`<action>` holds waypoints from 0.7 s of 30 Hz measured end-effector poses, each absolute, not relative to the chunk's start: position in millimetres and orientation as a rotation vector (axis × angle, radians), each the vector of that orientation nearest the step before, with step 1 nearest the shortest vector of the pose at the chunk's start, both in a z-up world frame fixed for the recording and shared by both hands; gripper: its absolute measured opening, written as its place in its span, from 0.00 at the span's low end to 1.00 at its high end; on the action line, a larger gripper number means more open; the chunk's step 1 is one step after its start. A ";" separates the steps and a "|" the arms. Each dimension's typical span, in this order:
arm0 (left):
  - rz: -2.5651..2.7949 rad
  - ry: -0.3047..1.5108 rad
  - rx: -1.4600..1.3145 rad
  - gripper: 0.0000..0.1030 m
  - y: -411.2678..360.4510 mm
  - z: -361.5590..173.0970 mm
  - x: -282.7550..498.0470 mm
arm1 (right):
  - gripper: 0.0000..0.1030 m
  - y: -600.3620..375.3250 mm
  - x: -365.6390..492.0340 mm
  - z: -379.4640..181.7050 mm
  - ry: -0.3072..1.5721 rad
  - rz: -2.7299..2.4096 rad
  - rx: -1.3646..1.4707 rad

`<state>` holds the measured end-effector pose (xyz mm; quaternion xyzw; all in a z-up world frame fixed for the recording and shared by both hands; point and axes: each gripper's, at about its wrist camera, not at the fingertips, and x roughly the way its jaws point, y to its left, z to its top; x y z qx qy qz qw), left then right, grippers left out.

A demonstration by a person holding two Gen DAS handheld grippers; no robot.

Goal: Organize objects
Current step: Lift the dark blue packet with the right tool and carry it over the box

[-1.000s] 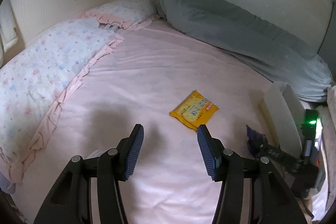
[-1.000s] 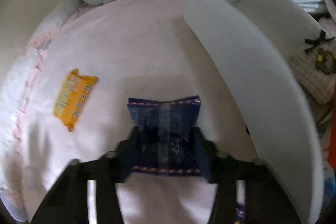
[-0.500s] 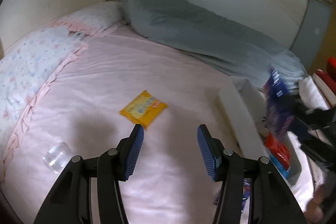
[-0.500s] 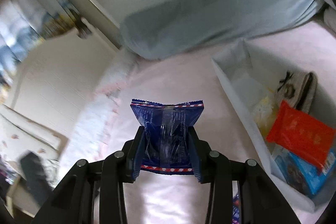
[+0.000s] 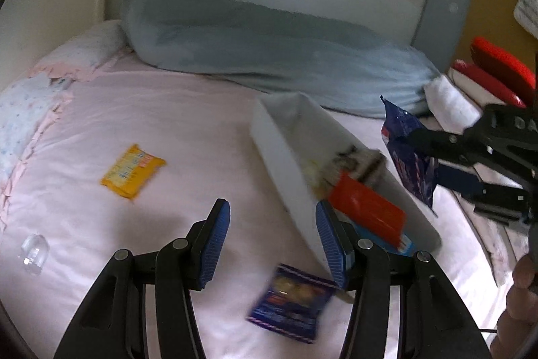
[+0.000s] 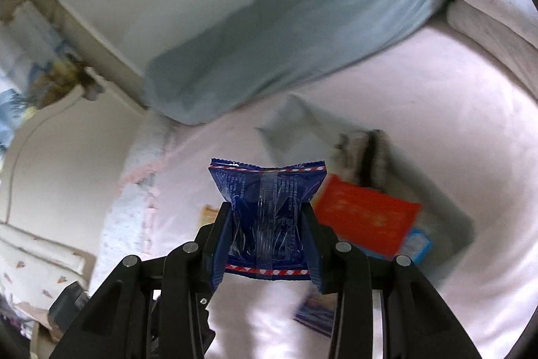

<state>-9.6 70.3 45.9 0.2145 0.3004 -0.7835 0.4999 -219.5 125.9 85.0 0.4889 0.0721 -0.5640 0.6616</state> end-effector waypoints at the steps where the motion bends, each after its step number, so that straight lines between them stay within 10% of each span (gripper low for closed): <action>1: -1.910 0.729 0.524 0.50 73.0 45.4 -16.3 | 0.36 125.1 -226.9 85.7 0.180 -1.316 1.097; 21: -1.894 0.727 0.542 0.50 90.6 40.1 -23.5 | 0.39 109.8 -259.7 50.0 0.360 -1.380 1.262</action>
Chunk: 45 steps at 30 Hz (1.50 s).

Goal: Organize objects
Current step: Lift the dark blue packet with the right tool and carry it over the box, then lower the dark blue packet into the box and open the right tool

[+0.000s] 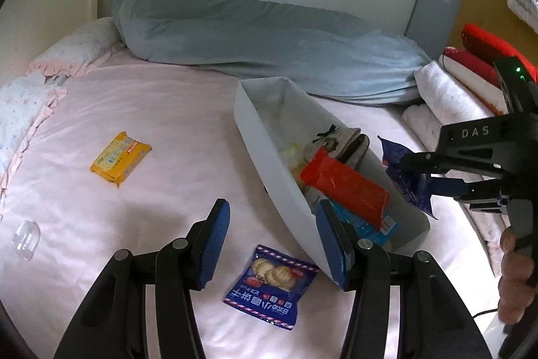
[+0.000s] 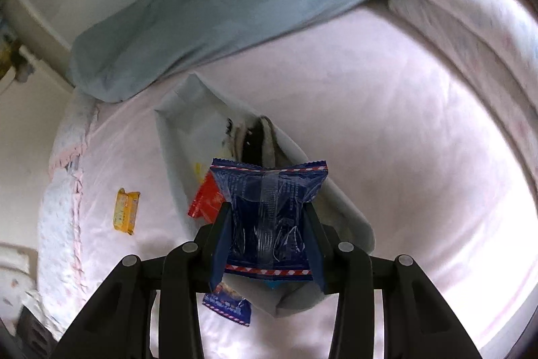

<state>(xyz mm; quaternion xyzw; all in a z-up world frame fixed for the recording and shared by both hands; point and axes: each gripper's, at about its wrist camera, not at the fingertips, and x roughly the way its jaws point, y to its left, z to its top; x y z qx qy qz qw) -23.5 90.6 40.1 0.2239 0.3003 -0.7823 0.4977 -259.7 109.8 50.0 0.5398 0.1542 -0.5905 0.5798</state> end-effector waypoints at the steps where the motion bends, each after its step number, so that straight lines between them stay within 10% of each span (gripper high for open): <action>1: -1.895 0.725 0.542 0.50 90.1 39.7 -23.9 | 0.39 109.1 -265.1 46.2 0.340 -1.375 1.298; 18: -2.099 0.808 0.548 0.50 100.3 37.6 -76.6 | 0.47 106.1 -318.2 -5.7 0.106 -1.234 1.689; 29: -2.065 0.836 0.564 0.50 94.8 28.0 -71.9 | 0.51 85.8 -293.0 -14.1 0.452 -1.375 1.562; 45: -2.054 0.833 0.558 0.50 92.3 27.1 -70.8 | 0.50 125.5 -303.2 38.1 0.403 -1.435 1.427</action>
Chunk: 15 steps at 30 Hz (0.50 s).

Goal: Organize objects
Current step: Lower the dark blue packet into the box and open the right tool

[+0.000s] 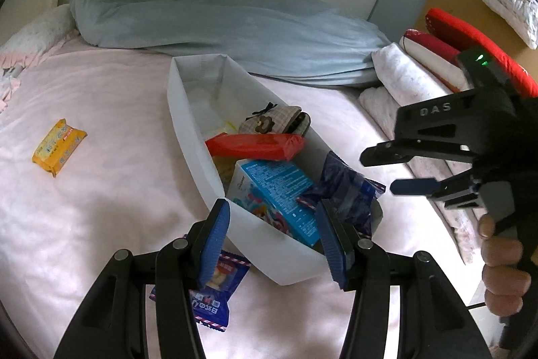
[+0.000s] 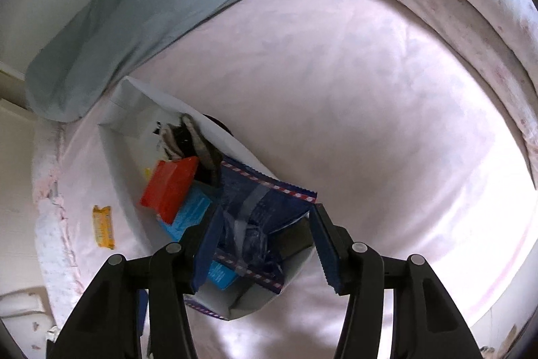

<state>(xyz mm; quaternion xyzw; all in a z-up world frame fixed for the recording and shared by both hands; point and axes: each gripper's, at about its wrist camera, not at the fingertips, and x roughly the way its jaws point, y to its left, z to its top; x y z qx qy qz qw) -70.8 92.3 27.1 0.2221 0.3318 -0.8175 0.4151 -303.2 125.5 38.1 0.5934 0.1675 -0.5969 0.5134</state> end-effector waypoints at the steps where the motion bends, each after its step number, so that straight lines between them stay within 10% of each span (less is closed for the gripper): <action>1: -2.053 0.837 0.556 0.50 92.2 26.6 -69.8 | 0.38 126.1 -300.1 42.2 0.422 -1.443 1.388; 4: -2.051 0.838 0.554 0.50 91.9 27.2 -68.7 | 0.11 123.2 -291.0 40.7 0.489 -1.416 1.367; 15: -2.044 0.810 0.551 0.50 93.0 29.6 -62.8 | 0.10 106.1 -312.3 2.1 0.440 -1.410 1.475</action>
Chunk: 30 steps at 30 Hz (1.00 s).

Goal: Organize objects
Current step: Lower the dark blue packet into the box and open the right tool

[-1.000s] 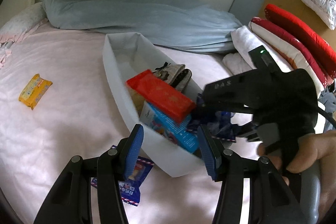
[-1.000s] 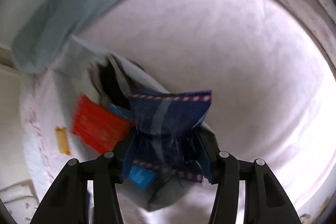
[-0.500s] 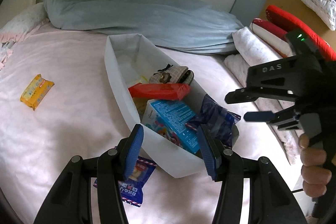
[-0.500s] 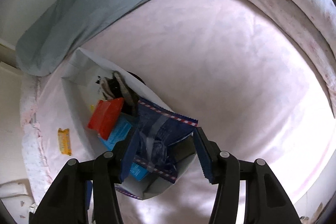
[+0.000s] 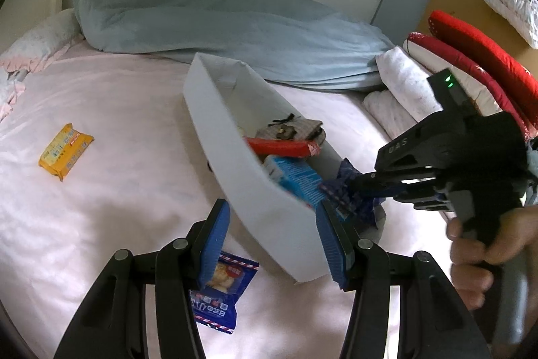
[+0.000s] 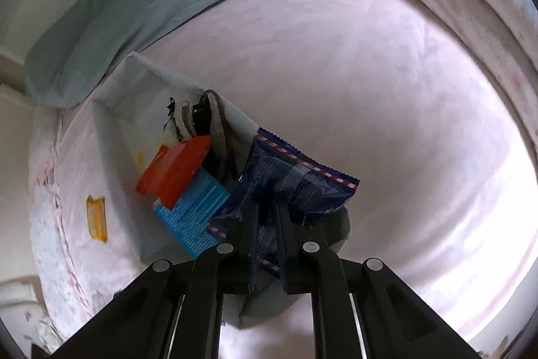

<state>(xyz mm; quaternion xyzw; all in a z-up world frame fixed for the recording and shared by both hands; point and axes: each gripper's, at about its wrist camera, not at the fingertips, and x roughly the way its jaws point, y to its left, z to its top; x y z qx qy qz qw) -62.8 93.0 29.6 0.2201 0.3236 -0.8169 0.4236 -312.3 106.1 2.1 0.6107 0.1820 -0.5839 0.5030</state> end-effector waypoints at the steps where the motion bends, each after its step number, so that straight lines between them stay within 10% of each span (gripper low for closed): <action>1: -2.045 0.810 0.552 0.50 93.2 29.6 -63.4 | 0.10 105.5 -316.3 -1.1 0.435 -1.415 1.483; 30: -2.014 0.794 0.619 0.50 89.2 16.4 -76.5 | 0.15 101.7 -329.4 17.0 0.315 -1.264 1.495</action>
